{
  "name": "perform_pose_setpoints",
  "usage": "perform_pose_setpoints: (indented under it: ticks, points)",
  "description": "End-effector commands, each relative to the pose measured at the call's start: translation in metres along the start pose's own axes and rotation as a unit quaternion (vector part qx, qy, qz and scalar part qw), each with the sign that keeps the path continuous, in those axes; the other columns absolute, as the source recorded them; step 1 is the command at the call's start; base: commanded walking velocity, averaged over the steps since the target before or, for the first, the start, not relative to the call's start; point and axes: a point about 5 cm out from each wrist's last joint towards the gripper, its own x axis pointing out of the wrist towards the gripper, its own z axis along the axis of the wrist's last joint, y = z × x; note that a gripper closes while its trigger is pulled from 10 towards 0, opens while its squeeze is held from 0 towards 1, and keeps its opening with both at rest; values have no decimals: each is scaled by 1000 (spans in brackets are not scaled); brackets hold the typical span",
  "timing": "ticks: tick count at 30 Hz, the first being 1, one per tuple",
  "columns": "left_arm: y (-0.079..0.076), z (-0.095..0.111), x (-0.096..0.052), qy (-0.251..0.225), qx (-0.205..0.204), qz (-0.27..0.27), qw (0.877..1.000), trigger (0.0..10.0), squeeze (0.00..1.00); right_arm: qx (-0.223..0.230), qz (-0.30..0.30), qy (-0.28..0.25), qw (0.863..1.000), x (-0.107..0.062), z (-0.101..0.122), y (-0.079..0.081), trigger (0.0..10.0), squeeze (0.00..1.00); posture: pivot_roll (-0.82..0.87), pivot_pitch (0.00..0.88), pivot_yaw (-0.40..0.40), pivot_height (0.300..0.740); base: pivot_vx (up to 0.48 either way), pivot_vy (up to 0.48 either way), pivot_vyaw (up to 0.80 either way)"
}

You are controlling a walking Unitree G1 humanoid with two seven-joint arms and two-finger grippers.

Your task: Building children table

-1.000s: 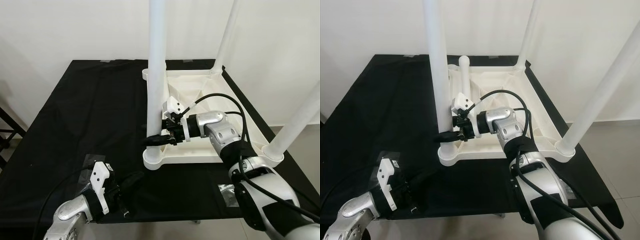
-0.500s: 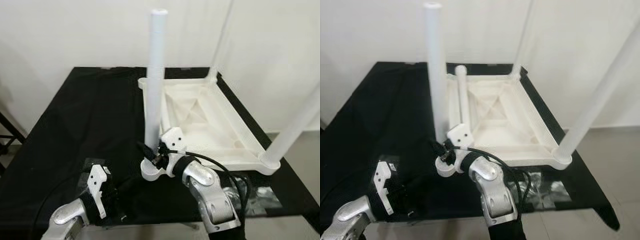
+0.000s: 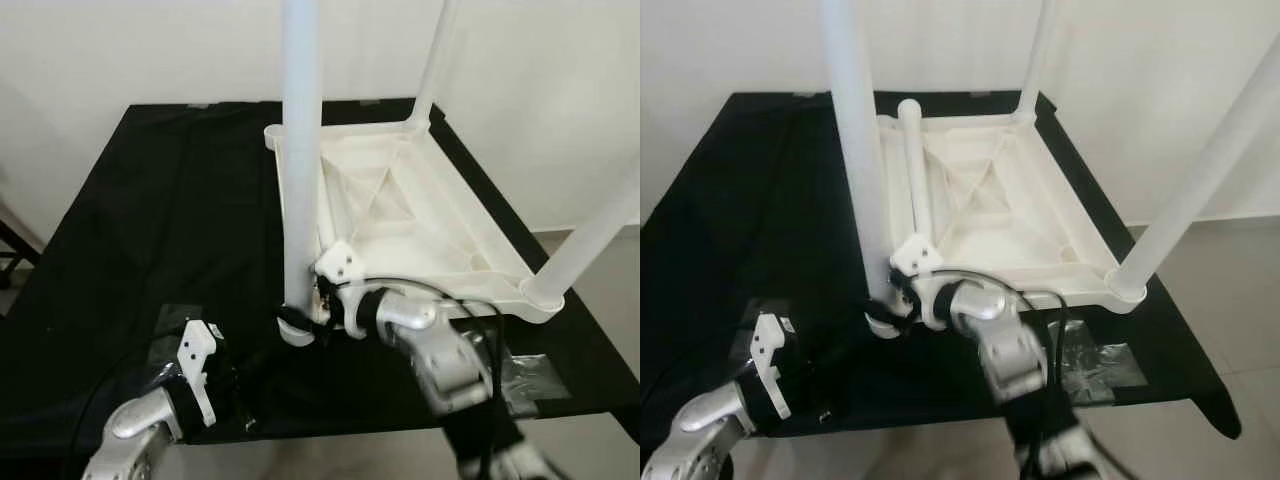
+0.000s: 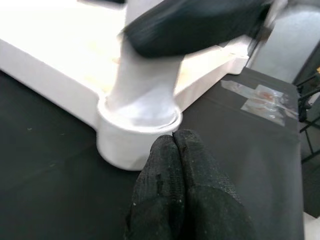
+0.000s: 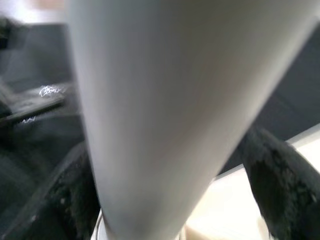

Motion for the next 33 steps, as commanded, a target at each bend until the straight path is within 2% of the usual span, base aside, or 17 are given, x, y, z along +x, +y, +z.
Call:
perform_pose_setpoints:
  ticks: [1, 5, 7, 15, 22, 23, 25, 26, 33]
  points:
    - [0, -5, 0, 7, -11, 0, 1000, 10000, 0, -16, 29, -26, 999, -12, 9, -17, 10000, 0, 63, 38, -52, 740, 0, 0, 0]
    - [3, -5, 2, 5, -10, 3, 1000, 10000, 0, -1, 76, -54, 996, -18, 30, -42, 10000, 0, 70, 26, -59, 740, 0, 0, 0]
    - [4, -5, 2, 4, -9, 4, 1000, 10000, 0, 7, 87, -65, 994, -17, 37, -48, 10000, 0, 73, 22, -61, 740, 0, 0, 0]
    - [7, -5, 4, 4, -7, 7, 1000, 10000, 0, 24, 110, -75, 991, -11, 53, -59, 10000, 0, 80, 8, -66, 740, 0, 0, 0]
    - [8, -6, 5, 4, -5, 8, 1000, 10000, 0, 32, 148, -73, 986, -10, 48, -61, 10000, 0, 77, 6, -62, 740, 0, 0, 0]
    - [9, -6, 5, 4, -5, 7, 1000, 10000, 0, 33, 150, -73, 986, -11, 45, -61, 5373, 0, 74, 7, -58, 740, 0, 0, 0]
    - [9, -6, 5, 4, -5, 7, 1000, 10000, 0, 33, 150, -73, 986, -11, 45, -61, 5373, 0, 74, 7, -58, 740, 0, 0, 0]
    - [9, -6, 5, 4, -6, 5, 1000, 10000, 0, 46, 160, -79, 983, -13, 40, -62, 0, 0, 71, 6, -54, 740, 0, 0, 0]
    - [9, -6, 5, 6, -6, 3, 1000, 10000, 0, 52, 147, -81, 984, -14, 34, -62, 0, 0, 69, 8, -52, 740, 0, 0, 0]
